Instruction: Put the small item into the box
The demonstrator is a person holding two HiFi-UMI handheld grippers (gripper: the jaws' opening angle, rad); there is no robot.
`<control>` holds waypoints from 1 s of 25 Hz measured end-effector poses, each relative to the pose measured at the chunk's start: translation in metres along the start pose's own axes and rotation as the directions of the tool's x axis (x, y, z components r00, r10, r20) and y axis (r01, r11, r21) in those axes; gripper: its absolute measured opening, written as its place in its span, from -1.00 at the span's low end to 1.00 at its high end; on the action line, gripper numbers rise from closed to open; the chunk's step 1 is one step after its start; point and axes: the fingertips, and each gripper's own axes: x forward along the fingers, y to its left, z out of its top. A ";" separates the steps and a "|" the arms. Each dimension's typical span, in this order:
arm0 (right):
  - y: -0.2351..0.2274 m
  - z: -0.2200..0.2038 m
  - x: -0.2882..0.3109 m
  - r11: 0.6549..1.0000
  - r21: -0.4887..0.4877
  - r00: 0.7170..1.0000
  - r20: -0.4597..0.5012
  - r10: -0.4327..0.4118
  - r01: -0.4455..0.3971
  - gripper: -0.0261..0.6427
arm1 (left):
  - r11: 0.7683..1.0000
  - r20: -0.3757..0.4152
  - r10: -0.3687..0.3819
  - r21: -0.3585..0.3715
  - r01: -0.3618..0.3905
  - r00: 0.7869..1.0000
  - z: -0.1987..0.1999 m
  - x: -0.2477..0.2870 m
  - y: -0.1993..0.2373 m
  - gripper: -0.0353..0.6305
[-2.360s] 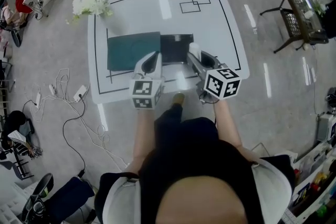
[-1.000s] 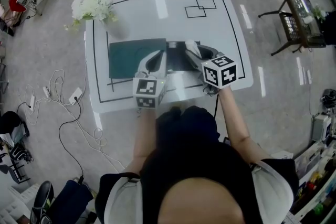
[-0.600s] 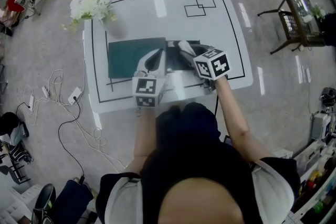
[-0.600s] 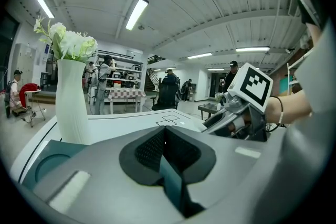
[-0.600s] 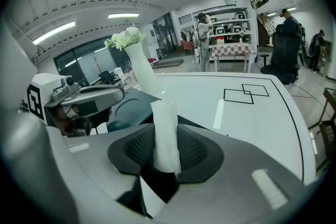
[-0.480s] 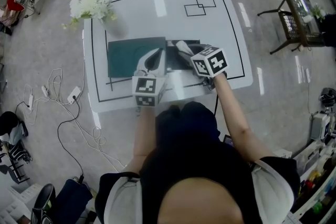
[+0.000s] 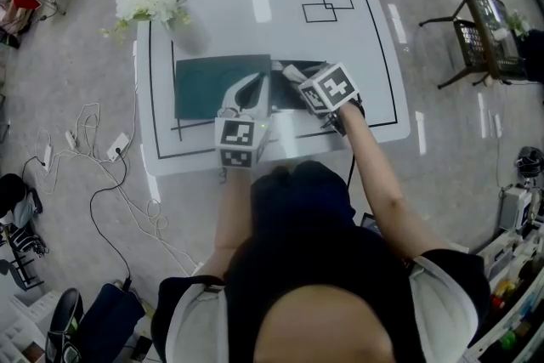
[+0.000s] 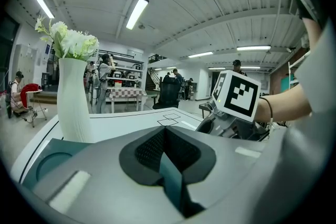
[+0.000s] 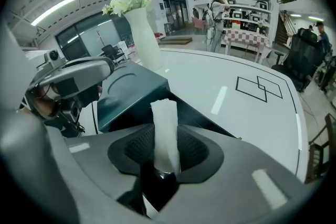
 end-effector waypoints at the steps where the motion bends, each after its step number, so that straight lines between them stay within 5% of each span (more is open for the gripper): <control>1: 0.000 -0.001 0.002 1.000 -0.002 1.000 -0.014 -0.002 0.002 -0.54 | 1.000 -0.001 0.001 0.000 -0.001 1.000 0.000 0.000 0.000 -0.87; 19: 0.005 -0.016 0.021 0.992 -0.122 0.979 -0.196 -0.061 0.038 -0.53 | 1.000 -0.001 0.015 0.008 -0.015 1.000 -0.001 -0.003 0.002 -0.87; 25: -0.004 -0.033 0.020 0.979 -0.168 0.946 -0.284 -0.157 0.113 -0.53 | 1.000 0.001 0.018 0.013 -0.018 1.000 -0.002 -0.004 0.003 -0.87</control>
